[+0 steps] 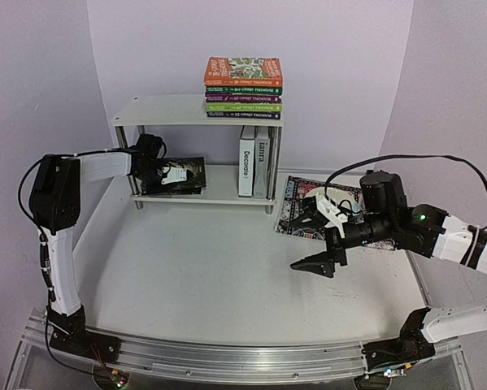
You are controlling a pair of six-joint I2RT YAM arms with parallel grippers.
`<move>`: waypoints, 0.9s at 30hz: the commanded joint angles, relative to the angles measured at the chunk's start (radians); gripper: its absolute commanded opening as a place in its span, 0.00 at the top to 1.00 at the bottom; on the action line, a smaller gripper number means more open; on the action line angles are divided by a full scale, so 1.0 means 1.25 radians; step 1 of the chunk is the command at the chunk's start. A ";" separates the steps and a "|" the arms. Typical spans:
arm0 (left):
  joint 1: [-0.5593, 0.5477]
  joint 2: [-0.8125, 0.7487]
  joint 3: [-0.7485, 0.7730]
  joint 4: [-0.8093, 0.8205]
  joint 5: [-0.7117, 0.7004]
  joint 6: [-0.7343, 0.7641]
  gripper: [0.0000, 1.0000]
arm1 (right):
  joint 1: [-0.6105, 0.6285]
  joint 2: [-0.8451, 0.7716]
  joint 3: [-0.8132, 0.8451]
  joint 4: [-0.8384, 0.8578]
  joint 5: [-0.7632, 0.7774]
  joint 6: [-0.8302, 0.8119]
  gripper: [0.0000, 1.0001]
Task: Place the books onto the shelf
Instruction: Adjust the book in the book pile on the shelf.
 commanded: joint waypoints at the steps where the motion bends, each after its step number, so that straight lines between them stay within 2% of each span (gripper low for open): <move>1: 0.004 0.010 0.057 0.003 -0.013 0.012 0.54 | 0.002 -0.001 -0.001 0.011 -0.018 0.005 0.02; 23: 0.030 0.041 0.095 0.003 -0.041 0.039 0.53 | 0.002 0.008 -0.001 0.011 -0.020 0.003 0.02; 25: 0.030 0.039 0.096 0.003 -0.040 0.038 0.48 | 0.002 0.010 0.001 0.012 -0.020 0.003 0.02; 27: 0.029 0.031 0.098 0.002 -0.030 0.029 0.35 | 0.003 0.013 0.002 0.012 -0.022 0.003 0.02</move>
